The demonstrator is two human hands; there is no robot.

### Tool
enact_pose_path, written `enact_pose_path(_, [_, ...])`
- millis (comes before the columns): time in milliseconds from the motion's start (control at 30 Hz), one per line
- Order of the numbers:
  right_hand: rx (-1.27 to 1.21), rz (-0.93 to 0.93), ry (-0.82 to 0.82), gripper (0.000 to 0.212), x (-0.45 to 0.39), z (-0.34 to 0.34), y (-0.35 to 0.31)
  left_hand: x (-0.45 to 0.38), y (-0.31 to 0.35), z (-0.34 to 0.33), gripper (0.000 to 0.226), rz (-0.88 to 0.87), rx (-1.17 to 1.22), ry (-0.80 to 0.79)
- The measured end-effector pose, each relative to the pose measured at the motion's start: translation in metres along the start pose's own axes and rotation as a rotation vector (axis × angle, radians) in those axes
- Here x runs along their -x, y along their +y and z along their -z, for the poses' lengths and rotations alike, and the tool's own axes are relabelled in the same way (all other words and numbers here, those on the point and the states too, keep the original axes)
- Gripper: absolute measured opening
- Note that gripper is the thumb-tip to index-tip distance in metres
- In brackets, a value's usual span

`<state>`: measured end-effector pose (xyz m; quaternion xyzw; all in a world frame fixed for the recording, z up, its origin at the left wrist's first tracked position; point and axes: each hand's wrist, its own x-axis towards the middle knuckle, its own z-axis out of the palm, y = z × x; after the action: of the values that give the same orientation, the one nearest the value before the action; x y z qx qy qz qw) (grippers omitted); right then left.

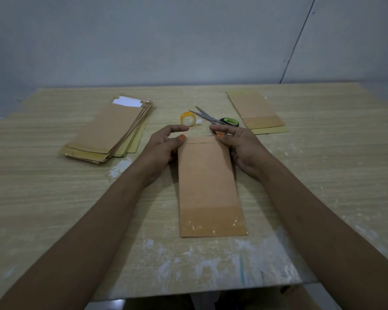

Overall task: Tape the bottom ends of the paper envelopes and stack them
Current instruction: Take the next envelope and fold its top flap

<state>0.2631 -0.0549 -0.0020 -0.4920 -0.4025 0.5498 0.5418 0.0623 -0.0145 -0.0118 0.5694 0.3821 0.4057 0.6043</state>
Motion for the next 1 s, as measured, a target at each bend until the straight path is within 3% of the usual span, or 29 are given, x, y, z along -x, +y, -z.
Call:
enact_pose_path(233, [-0.114, -0.065, -0.091, 0.030, 0.001, 0.003, -0.003, -0.004, 0.000, 0.005, 0.023, 0.039, 0.060, -0.067])
enact_pose_path(433, [-0.173, -0.076, -0.106, 0.033, 0.001, 0.001, -0.001, 0.003, 0.006, -0.004, 0.026, 0.072, 0.280, -0.100])
enact_pose_path(600, [-0.196, -0.089, -0.053, 0.028, 0.002, -0.002, -0.003, 0.003, 0.007, -0.010, 0.022, 0.110, 0.360, -0.036])
enact_pose_path(733, [-0.142, 0.020, 0.152, 0.018, -0.001, -0.003, 0.000, 0.002, 0.002, -0.014, 0.018, 0.051, 0.174, 0.124])
enact_pose_path(867, [0.305, 0.287, 0.296, 0.023, -0.006, 0.004, 0.012, 0.000, -0.008, -0.012, 0.015, -0.122, -0.165, 0.235])
enact_pose_path(1000, [0.436, 0.435, 0.343, 0.026, -0.008, 0.000, 0.016, -0.004, -0.012, -0.010, 0.015, -0.245, -0.348, 0.374])
